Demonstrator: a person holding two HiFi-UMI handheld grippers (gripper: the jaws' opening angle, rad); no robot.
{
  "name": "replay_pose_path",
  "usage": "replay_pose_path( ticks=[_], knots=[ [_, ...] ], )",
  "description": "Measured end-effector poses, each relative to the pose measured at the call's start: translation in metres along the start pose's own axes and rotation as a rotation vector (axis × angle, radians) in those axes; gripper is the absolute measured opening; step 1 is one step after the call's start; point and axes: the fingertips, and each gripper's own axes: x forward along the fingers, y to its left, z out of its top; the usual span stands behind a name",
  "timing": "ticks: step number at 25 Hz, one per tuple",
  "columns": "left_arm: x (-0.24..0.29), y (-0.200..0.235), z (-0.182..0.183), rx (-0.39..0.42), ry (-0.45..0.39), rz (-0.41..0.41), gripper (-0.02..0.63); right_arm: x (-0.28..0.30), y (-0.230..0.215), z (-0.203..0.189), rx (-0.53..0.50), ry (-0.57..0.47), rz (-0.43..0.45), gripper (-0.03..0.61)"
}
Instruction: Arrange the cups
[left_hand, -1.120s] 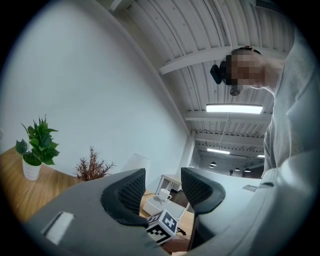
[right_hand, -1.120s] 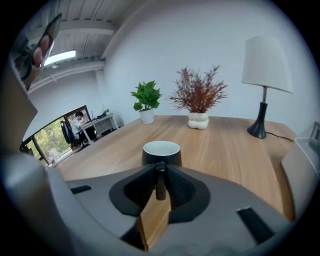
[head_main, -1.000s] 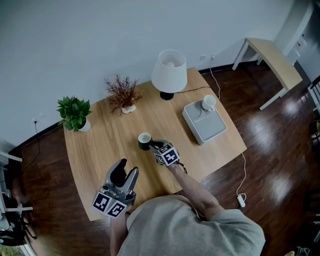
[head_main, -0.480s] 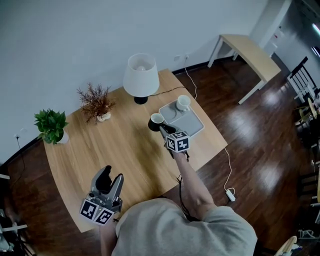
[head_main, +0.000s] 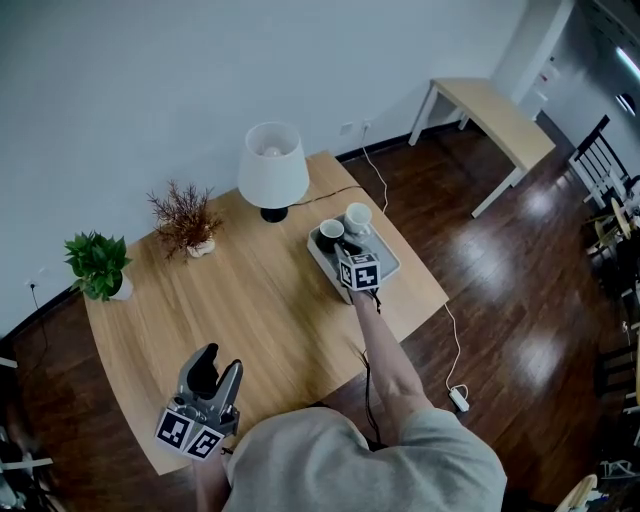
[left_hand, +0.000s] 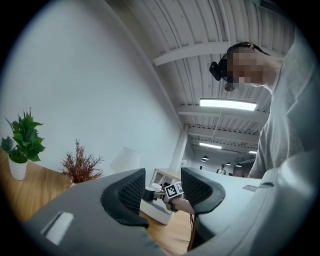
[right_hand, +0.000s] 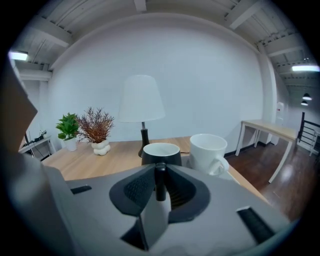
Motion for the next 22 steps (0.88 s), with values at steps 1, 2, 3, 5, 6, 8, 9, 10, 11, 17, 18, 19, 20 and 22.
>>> replay_pose_path(
  ticks=[1,2,3,5,6,8,9,10,11,17,18,19,20,22],
  knots=[
    [0.0,0.0,0.0,0.001,0.0,0.003,0.215,0.003,-0.004,-0.001,-0.004,0.002,-0.007,0.086],
    [0.0,0.001,0.0,0.001,-0.001,0.005,0.215,0.006,-0.007,-0.002,-0.013,0.005,-0.014,0.086],
    [0.0,0.001,0.0,0.002,0.0,0.007,0.215,0.008,-0.009,-0.003,-0.026,0.009,-0.019,0.086],
    [-0.001,0.001,0.0,0.003,-0.001,0.011,0.215,0.011,-0.01,-0.006,-0.056,0.016,-0.026,0.086],
    [-0.001,0.001,0.0,0.003,-0.002,0.013,0.215,0.011,-0.01,-0.007,-0.067,0.018,-0.028,0.086],
    [-0.002,0.001,-0.001,0.003,-0.002,0.016,0.215,0.011,-0.01,-0.011,-0.071,0.021,-0.03,0.086],
    [-0.002,0.001,-0.001,0.003,-0.002,0.017,0.215,0.01,-0.01,-0.012,-0.066,0.021,-0.03,0.086],
    [-0.002,0.001,-0.001,0.003,-0.001,0.017,0.215,0.01,-0.01,-0.013,-0.061,0.022,-0.03,0.086],
    [-0.002,0.001,-0.001,0.002,-0.001,0.016,0.215,0.01,-0.01,-0.013,-0.058,0.026,-0.029,0.086],
    [-0.001,-0.001,-0.002,-0.001,0.0,0.008,0.215,0.011,-0.01,-0.017,-0.078,0.059,-0.038,0.099],
    [0.0,-0.001,-0.001,-0.002,0.001,0.005,0.215,0.009,-0.012,-0.018,-0.078,0.066,-0.054,0.103],
    [0.001,-0.002,-0.001,-0.003,0.001,0.003,0.215,0.006,-0.014,-0.019,-0.068,0.073,-0.071,0.126],
    [0.002,-0.002,-0.001,-0.003,0.001,0.002,0.215,0.002,-0.016,-0.021,-0.048,0.081,-0.086,0.145],
    [0.002,-0.002,-0.001,-0.003,0.001,0.003,0.215,-0.009,-0.017,-0.029,0.004,0.094,-0.103,0.146]
  ],
)
